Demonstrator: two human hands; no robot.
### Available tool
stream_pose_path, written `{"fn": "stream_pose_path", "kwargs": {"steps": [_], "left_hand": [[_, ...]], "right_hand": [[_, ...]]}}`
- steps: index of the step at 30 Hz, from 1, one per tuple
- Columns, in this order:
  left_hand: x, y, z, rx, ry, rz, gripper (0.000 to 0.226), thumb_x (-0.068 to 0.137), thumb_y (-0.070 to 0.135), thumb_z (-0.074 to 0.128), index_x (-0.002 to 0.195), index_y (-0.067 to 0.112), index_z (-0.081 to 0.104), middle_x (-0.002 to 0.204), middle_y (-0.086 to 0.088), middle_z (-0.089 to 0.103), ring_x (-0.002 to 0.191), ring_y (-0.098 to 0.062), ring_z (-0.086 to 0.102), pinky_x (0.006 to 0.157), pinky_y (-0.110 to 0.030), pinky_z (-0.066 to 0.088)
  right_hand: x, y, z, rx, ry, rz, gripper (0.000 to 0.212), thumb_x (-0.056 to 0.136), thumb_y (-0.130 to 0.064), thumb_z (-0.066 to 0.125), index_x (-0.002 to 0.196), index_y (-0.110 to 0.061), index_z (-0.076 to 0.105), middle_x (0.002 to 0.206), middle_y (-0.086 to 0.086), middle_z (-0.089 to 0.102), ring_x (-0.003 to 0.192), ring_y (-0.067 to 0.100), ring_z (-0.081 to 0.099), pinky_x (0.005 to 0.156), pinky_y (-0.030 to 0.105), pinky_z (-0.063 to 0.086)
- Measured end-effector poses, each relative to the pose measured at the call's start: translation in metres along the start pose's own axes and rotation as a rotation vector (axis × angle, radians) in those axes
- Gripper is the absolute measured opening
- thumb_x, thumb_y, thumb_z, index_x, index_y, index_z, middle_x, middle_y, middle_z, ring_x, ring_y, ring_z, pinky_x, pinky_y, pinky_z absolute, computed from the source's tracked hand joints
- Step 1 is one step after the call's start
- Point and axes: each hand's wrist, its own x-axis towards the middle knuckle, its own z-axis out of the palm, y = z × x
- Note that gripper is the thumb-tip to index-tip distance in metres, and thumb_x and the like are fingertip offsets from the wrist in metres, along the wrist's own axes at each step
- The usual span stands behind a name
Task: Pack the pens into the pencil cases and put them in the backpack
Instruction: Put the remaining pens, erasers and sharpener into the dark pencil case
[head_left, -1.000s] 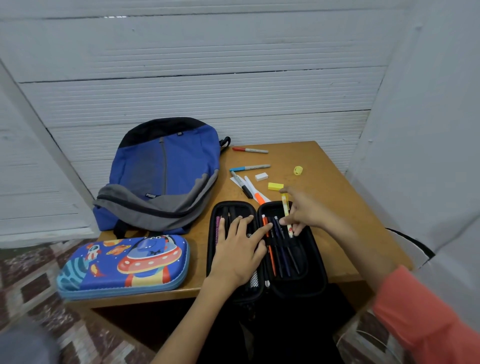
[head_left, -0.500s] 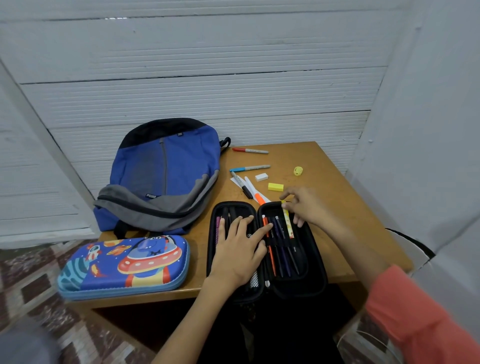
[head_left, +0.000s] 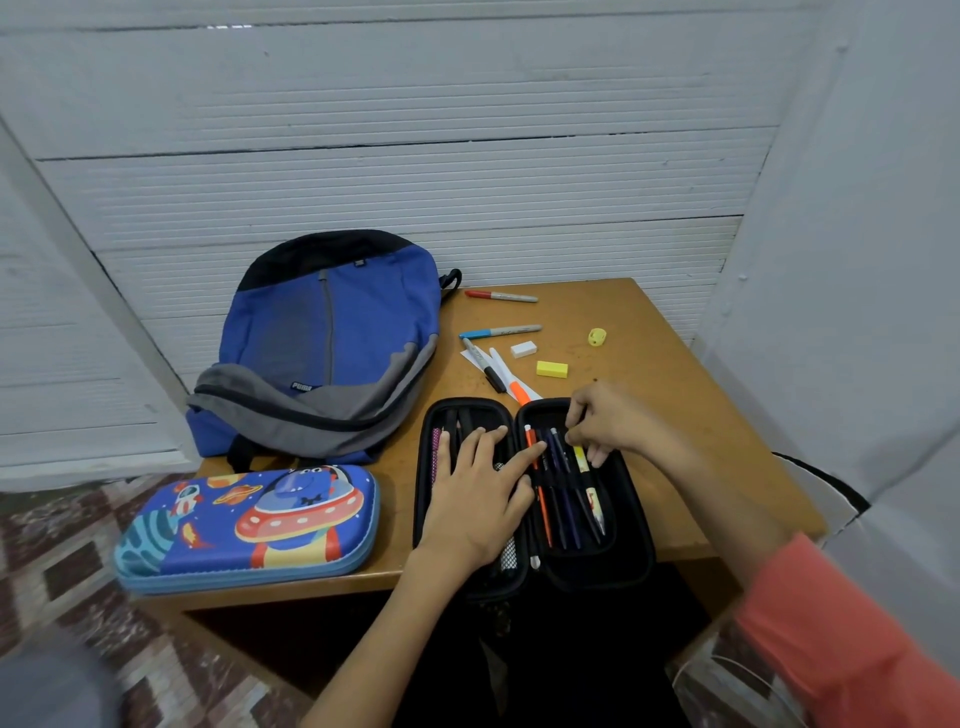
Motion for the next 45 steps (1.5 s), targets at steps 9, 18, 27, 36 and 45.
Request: {"fn": "stream_pose_path", "kwargs": {"steps": [9,18,27,36,45], "left_hand": [[0.001,0.000,0.001,0.001,0.007,0.003,0.069,0.084,0.050,-0.005,0.149,0.049,0.018,0.157,0.000,0.025,0.148,-0.019,0.012,0.120,-0.051,-0.007],[0.002,-0.003,0.004,-0.005,0.008,-0.004,0.069,0.084,0.052,-0.006,0.151,0.047,0.010,0.156,0.004,0.025,0.148,-0.015,0.012,0.120,-0.049,-0.009],[0.008,0.001,-0.010,-0.465,0.054,-0.139,0.086,0.084,0.080,0.005,0.138,0.027,0.047,0.138,0.011,0.051,0.136,-0.002,0.033,0.122,-0.038,-0.003],[0.012,-0.003,-0.005,-0.500,0.089,-0.143,0.062,0.080,0.064,0.007,0.102,0.030,0.054,0.113,0.018,0.053,0.124,-0.001,0.041,0.121,-0.038,0.003],[0.007,0.000,-0.007,-0.443,0.125,-0.124,0.076,0.081,0.063,0.003,0.116,0.024,0.059,0.125,0.018,0.052,0.128,0.004,0.035,0.121,-0.036,-0.002]], "right_hand": [[-0.015,-0.007,0.009,-0.198,0.098,-0.030,0.020,0.093,-0.026,0.062,0.093,-0.006,0.061,0.072,0.011,0.066,0.050,0.019,0.061,0.046,0.027,0.047],[-0.011,0.001,0.002,0.308,0.078,0.008,0.025,0.089,-0.026,0.065,0.110,-0.018,0.055,0.085,-0.001,0.058,0.070,0.012,0.056,0.054,0.024,0.039],[-0.015,-0.003,0.010,0.901,-0.082,-0.128,0.038,0.082,0.007,0.065,0.115,-0.011,0.064,0.094,0.007,0.071,0.088,0.020,0.069,0.079,0.032,0.055],[-0.006,-0.008,0.015,0.598,-0.037,-0.060,0.030,0.077,-0.018,0.080,0.104,-0.016,0.066,0.085,0.001,0.068,0.086,0.016,0.066,0.082,0.032,0.054],[0.074,-0.023,0.017,-0.092,0.297,0.029,0.003,0.082,-0.009,0.070,0.083,-0.008,0.072,0.088,0.006,0.070,0.083,0.021,0.063,0.070,0.030,0.048]]}}
